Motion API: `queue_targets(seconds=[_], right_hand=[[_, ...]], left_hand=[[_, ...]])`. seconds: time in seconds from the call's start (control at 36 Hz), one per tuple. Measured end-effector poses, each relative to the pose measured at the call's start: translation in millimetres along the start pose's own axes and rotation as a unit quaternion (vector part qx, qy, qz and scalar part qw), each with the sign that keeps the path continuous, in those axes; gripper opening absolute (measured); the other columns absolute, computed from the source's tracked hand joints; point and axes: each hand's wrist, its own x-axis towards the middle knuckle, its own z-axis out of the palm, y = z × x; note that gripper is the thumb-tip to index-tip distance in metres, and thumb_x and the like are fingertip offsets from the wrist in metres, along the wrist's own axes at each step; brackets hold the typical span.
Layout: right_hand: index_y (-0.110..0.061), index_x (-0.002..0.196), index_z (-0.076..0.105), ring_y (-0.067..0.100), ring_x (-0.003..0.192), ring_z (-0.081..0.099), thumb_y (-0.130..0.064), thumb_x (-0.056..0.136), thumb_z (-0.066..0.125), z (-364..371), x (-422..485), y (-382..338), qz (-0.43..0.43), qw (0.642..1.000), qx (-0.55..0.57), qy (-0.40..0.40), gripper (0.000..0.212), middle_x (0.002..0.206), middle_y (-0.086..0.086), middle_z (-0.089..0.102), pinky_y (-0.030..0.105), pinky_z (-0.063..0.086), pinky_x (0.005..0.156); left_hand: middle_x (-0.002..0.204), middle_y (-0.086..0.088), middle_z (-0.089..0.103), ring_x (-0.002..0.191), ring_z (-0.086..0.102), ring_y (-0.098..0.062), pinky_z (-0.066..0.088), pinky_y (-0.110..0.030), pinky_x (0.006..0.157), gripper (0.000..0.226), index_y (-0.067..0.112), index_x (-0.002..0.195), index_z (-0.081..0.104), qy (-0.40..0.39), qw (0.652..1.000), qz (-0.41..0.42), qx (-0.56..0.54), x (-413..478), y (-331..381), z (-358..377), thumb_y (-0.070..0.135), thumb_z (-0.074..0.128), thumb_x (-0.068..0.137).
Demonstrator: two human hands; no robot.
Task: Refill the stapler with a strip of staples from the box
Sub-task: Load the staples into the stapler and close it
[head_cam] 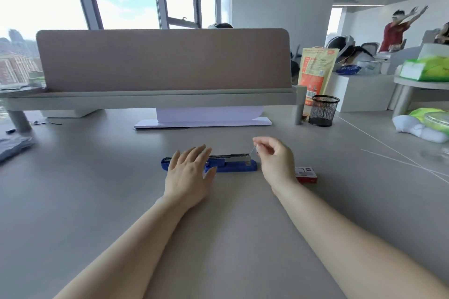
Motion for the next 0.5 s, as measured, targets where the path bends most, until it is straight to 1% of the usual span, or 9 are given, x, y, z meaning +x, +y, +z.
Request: queue_targets(seconds=[0.06,0.11,0.17,0.22,0.28,0.36,0.42,0.44,0.5], right_hand=[[-0.017,0.099,0.068,0.014,0.098,0.06,-0.009,0.089,0.05,-0.1,-1.0,6.5,-0.038,0.999,-0.03,0.006,0.022,0.102,-0.001,0.068,0.024,0.047,0.087],[-0.014,0.101,0.068,0.01,0.095,0.057,-0.008,0.089,0.05,1.5,-0.1,8.7,-0.091,0.994,-0.058,0.022,0.022,0.102,0.001,0.067,0.01,0.042,0.081],[-0.012,0.101,0.068,0.005,0.09,0.055,-0.007,0.089,0.05,5.8,-0.1,9.9,-0.128,0.989,-0.074,0.027,0.022,0.1,0.003,0.066,0.003,0.038,0.077],[-0.012,0.102,0.067,0.006,0.089,0.054,-0.007,0.089,0.051,9.3,-0.4,12.2,-0.139,0.987,-0.084,0.019,0.022,0.101,0.006,0.066,0.002,0.038,0.076],[-0.011,0.105,0.067,0.009,0.091,0.055,-0.006,0.089,0.049,10.2,-0.3,13.6,-0.135,0.986,-0.093,0.011,0.024,0.104,0.007,0.066,0.006,0.038,0.076],[-0.01,0.108,0.065,0.011,0.095,0.054,-0.004,0.089,0.048,8.5,-1.2,12.6,-0.122,0.988,-0.096,-0.001,0.026,0.109,0.007,0.064,0.015,0.039,0.083],[-0.012,0.109,0.065,0.012,0.094,0.056,-0.004,0.089,0.049,8.4,-1.9,12.5,-0.108,0.99,-0.092,-0.016,0.026,0.109,0.007,0.064,0.02,0.042,0.085],[-0.012,0.109,0.065,0.013,0.092,0.057,-0.005,0.089,0.051,8.6,-2.3,13.0,-0.102,0.99,-0.09,-0.022,0.026,0.108,0.007,0.064,0.021,0.043,0.085],[-0.013,0.108,0.065,0.012,0.088,0.059,-0.006,0.088,0.053,9.3,-2.4,14.0,-0.095,0.991,-0.085,-0.029,0.025,0.106,0.006,0.064,0.017,0.044,0.081]], left_hand=[[0.156,0.009,0.022,0.144,0.015,-0.013,-0.001,-0.039,0.119,0.058,0.032,0.145,0.021,-0.016,1.0,-0.008,-0.001,4.3,-1.7,5.7,0.05,0.036,0.092],[0.158,0.009,0.017,0.145,0.01,-0.013,-0.006,-0.041,0.118,0.061,0.034,0.146,0.016,-0.006,1.0,-0.012,0.0,8.3,-3.7,6.9,0.053,0.036,0.092],[0.157,0.01,0.018,0.145,0.01,-0.013,-0.009,-0.044,0.118,0.06,0.034,0.146,0.016,-0.003,1.0,-0.019,0.006,9.1,-6.6,7.2,0.053,0.035,0.092],[0.155,0.011,0.024,0.145,0.013,-0.013,-0.009,-0.048,0.117,0.057,0.034,0.145,0.019,-0.028,0.999,-0.023,0.015,8.4,-8.2,8.9,0.052,0.033,0.093],[0.151,0.014,0.031,0.144,0.017,-0.013,-0.009,-0.051,0.116,0.052,0.034,0.143,0.025,-0.043,0.999,-0.016,0.022,7.5,-9.4,10.1,0.051,0.032,0.093],[0.144,0.013,0.041,0.138,0.029,-0.014,-0.005,-0.051,0.116,0.046,0.034,0.139,0.033,-0.027,0.999,-0.011,0.015,7.6,-9.6,9.1,0.047,0.033,0.095],[0.138,0.01,0.046,0.132,0.038,-0.018,-0.001,-0.049,0.118,0.044,0.033,0.138,0.037,-0.016,1.0,-0.018,0.002,8.2,-10.0,8.2,0.044,0.035,0.095],[0.136,0.008,0.049,0.129,0.042,-0.02,0.001,-0.048,0.118,0.042,0.033,0.137,0.04,-0.009,1.0,-0.021,-0.007,8.4,-10.7,8.3,0.042,0.036,0.095],[0.131,0.006,0.053,0.123,0.047,-0.022,0.005,-0.046,0.118,0.038,0.033,0.132,0.047,0.004,0.999,-0.023,-0.023,9.0,-12.1,8.2,0.041,0.039,0.095]])
